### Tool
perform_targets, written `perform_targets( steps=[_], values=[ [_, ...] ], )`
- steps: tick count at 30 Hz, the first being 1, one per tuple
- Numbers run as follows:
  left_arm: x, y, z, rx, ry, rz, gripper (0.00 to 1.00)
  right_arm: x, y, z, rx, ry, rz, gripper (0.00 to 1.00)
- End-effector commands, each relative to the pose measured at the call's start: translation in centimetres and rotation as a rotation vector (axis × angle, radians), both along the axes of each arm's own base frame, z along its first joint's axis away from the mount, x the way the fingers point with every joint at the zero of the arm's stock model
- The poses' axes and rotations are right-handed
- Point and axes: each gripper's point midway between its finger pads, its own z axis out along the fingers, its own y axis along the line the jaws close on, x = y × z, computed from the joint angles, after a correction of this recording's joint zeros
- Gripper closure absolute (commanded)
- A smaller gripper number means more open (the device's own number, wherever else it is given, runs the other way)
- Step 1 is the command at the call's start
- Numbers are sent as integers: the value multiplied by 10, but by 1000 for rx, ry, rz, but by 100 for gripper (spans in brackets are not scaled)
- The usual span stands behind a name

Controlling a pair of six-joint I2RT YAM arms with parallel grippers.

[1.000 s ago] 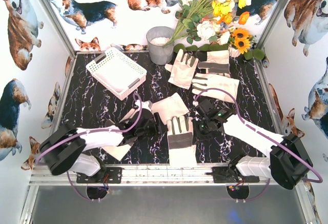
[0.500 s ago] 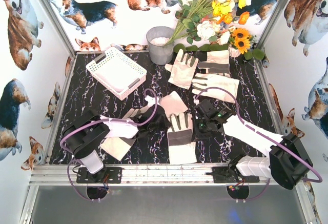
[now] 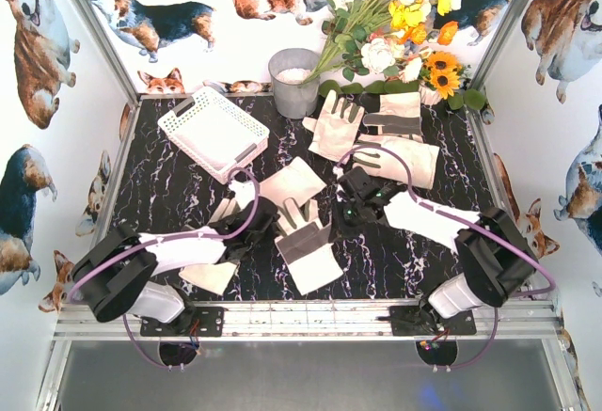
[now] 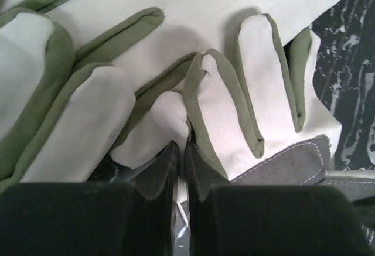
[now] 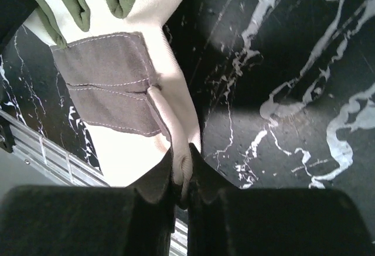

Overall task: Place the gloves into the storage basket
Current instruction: Place the glove at the center of the board, then adjust the glove at the center of the board.

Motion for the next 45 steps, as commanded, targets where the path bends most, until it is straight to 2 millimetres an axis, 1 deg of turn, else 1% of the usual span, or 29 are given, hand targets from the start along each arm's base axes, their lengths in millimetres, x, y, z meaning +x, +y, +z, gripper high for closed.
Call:
perform_targets(
  steps=[1, 5, 6, 7, 9, 10, 12, 13, 15, 17, 21, 23, 25, 29, 32, 35, 37, 39, 41, 45],
  values=[
    [-4, 19, -1, 42, 5, 10, 100, 24, 19, 14, 57, -91, 44, 100],
    [-7, 17, 7, 20, 14, -5, 99, 26, 16, 13, 34, -98, 43, 100],
    [-7, 15, 8, 18, 18, -16, 92, 25, 16, 13, 36, -97, 36, 100],
    [-7, 14, 10, 25, 18, -33, 82, 24, 15, 14, 40, -93, 28, 95],
    [-5, 13, 17, 45, 15, -51, 60, 21, 13, 20, 43, -90, 3, 77],
    [-3, 12, 21, 55, 8, -64, 51, 20, 11, 26, 44, -92, -7, 69],
    [1, 8, 34, 60, -16, -94, 38, 16, 8, 39, 61, -112, -15, 52],
    [2, 6, 41, 57, -29, -108, 33, 14, 5, 47, 67, -129, -20, 45],
    [2, 2, 53, 45, -52, -142, 24, 11, -2, 59, 66, -156, -34, 35],
    [0, -1, 64, 32, -64, -166, 19, 5, -11, 68, 49, -162, -49, 29],
    [-8, -7, 80, -24, -71, -209, 16, -8, -22, 78, 55, -165, -85, 27],
    [-12, -13, 84, -69, -70, -229, 16, -14, -28, 78, 59, -164, -116, 27],
    [-18, -23, 86, -123, -57, -257, 16, -18, -34, 74, 63, -162, -161, 27],
    [-24, -45, 80, -207, -22, -301, 18, -25, -35, 66, 116, -162, -208, 27],
    [-25, -50, 67, -209, 5, -291, 19, -25, -26, 66, 180, -162, -209, 27],
    [-24, -54, 55, -224, 32, -268, 21, -15, -19, 71, 207, -192, -203, 29],
    [-23, -58, 49, -234, 39, -263, 22, -6, -16, 70, 188, -203, -194, 33],
    [-22, -59, 46, -233, 43, -262, 24, 4, -15, 67, 158, -199, -207, 35],
    [-22, -59, 41, -228, 45, -257, 27, 14, -12, 60, 139, -189, -207, 42],
    [-26, -57, 32, -237, 59, -248, 28, 34, -1, 58, 162, -167, -177, 47]
  ],
)
